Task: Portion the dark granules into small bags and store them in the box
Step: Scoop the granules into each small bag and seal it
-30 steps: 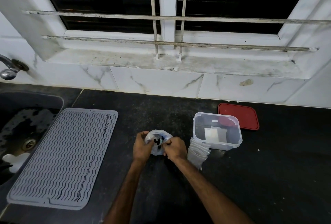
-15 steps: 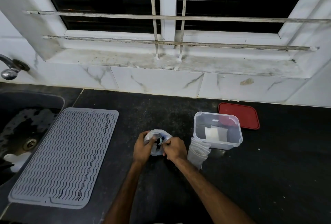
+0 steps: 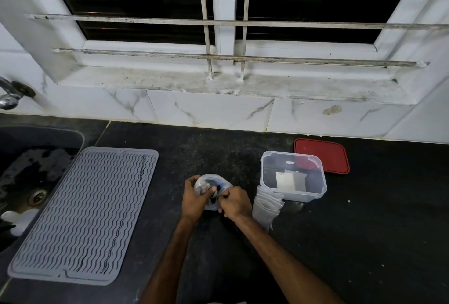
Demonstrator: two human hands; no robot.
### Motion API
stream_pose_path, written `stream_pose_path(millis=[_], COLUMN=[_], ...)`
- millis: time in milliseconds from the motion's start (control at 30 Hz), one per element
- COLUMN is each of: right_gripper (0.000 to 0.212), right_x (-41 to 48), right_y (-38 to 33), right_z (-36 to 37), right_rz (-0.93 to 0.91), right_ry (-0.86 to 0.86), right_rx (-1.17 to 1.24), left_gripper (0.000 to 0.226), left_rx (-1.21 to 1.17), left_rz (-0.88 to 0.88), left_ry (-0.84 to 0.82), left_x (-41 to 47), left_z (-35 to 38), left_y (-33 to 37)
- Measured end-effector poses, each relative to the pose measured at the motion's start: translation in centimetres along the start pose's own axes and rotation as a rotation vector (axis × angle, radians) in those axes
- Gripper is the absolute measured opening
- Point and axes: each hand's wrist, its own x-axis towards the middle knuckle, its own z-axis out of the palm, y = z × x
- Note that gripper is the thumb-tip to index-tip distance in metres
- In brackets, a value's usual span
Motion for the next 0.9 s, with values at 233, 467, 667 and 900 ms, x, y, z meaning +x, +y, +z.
stream_pose_path(millis=[233,467,667,900], right_gripper=[0.028,0.029,0.023,0.022], right_x=[0.1,0.2,0.3,-0.3], right_y=[0.1,0.1,-0.1,-0.1], right_z=[0.2,0.5,0.6,-0.2], right_rz=[-0.004,-0.003,0.008,-0.043], right_ry=[0.002,-0.008,-0.026,-0.031], right_rx=[0.022,0.069,0.155,0.224], left_gripper=[0.027,0.029,0.027,0.03], left_rx=[-0.168,-0.226,-0.29,-0.272], left_rz=[-0.075,-0.138,-0.203,-0.162], left_ry=[0.011,-0.015,-0.025,0.122], left_x=[0.2,-0.1,-0.1,0.1], left_z=[-0.2,-0.2,-1.2,-1.6], left_y=[-0.4,-0.2,-0.8,-0.9])
